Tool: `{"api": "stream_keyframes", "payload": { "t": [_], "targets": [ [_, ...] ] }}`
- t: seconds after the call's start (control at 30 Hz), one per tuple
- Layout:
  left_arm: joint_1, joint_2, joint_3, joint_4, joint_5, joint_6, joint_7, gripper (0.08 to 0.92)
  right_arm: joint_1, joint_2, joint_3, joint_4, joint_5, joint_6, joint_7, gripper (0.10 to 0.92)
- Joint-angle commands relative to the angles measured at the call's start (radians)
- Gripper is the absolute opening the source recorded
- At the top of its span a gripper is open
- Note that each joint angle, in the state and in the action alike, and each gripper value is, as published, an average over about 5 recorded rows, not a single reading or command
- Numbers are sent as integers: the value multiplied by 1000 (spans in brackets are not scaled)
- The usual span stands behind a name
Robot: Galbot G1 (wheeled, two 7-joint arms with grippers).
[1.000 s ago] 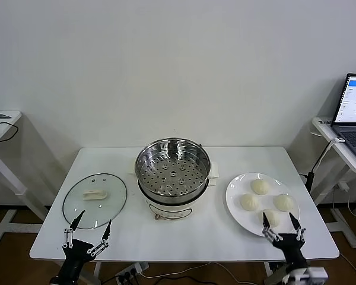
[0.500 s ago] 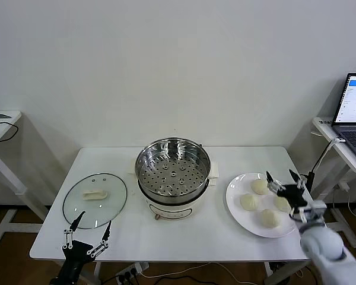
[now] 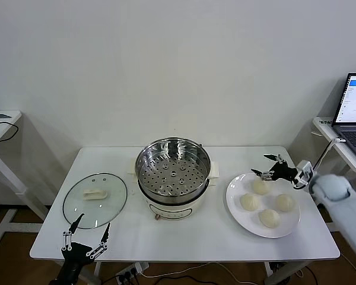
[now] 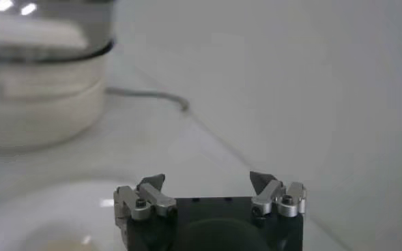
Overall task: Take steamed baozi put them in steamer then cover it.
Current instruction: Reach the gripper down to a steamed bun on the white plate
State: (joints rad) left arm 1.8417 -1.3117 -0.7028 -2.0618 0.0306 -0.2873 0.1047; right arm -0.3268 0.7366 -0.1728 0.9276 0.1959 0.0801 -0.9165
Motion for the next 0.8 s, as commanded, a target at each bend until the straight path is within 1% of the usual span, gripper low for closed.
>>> {"api": "stream_keyframes", "payload": {
  "t": [0.03, 0.27, 0.43, 0.8],
  "targets": [
    [6, -9, -2, 6, 4, 1, -3, 823, 351, 83, -268, -260, -338, 77, -386, 823],
    [16, -18, -10, 17, 10, -2, -12, 823, 403, 180, -343, -340, -453, 124, -400, 823],
    [19, -23, -14, 18, 12, -3, -14, 823, 395, 223, -344, -376, -511, 148, -377, 823],
    [19, -26, -11, 25, 17, -1, -19, 823, 363, 259, -330, -425, -539, 172, -304, 823]
  ]
}}
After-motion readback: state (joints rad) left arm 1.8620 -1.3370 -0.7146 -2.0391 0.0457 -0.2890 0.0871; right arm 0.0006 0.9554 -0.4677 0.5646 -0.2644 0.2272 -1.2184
